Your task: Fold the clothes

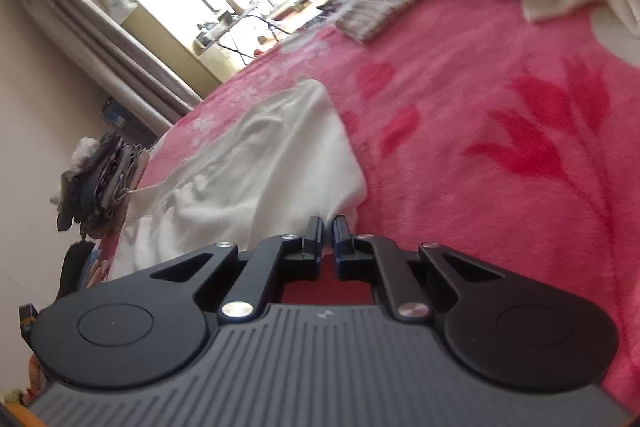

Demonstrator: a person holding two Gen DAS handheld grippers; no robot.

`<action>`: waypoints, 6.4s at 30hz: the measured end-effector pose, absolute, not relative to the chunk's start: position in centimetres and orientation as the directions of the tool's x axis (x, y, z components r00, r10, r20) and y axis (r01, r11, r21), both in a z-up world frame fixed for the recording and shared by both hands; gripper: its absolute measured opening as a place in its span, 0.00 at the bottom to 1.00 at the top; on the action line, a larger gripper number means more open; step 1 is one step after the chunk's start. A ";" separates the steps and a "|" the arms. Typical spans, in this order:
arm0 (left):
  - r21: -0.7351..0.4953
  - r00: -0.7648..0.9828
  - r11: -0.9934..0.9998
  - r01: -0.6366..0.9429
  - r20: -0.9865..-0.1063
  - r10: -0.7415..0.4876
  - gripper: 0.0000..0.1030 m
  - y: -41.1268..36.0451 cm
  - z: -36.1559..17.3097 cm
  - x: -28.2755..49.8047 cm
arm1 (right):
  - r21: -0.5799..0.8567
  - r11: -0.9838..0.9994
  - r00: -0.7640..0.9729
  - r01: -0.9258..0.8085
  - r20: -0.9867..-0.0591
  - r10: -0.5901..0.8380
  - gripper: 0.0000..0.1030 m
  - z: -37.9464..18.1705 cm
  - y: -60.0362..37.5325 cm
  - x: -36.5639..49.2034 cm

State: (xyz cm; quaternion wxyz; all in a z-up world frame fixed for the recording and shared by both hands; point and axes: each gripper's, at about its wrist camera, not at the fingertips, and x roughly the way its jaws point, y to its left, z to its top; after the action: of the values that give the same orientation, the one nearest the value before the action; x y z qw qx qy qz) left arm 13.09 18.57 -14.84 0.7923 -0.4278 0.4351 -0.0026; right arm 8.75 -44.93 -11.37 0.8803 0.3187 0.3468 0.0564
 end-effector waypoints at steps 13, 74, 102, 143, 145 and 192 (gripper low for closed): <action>-0.670 0.620 0.647 -0.365 -0.693 -0.368 0.17 18.3 -14.9 13.1 | 0.340 0.940 0.746 0.019 -0.631 0.213 0.13 -9.5 -42.8 7.9; -0.699 0.628 0.618 -0.360 -0.671 -0.394 0.14 17.6 -15.5 12.9 | 0.746 0.623 0.573 0.235 -0.624 0.531 0.40 -12.1 -45.6 9.3; -0.707 0.628 0.608 -0.360 -0.666 -0.403 0.14 18.3 -16.0 12.5 | 0.788 0.369 0.640 0.493 -0.616 0.460 0.56 -13.6 -49.1 4.5; -0.707 0.707 0.586 -0.396 -0.641 -0.297 0.06 16.8 -14.7 12.0 | 0.892 0.329 0.811 0.310 -0.429 0.397 0.10 -16.5 -44.8 10.7; -0.723 0.715 0.566 -0.396 -0.629 -0.304 0.06 17.3 -14.4 11.4 | 0.887 0.355 0.820 0.294 -0.425 0.382 0.09 -15.5 -44.8 10.5; -0.188 0.582 0.978 -0.086 -0.806 -0.104 0.38 19.9 -2.0 -12.4 | 0.325 0.855 0.731 0.403 -0.677 -0.087 0.47 -7.4 -36.9 -17.3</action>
State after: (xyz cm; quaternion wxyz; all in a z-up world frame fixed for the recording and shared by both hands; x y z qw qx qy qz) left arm -12.39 19.93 -1.96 0.8834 -0.1036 0.4570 -0.0052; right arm -17.30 -36.91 -7.36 0.9010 0.2320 0.3405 -0.1359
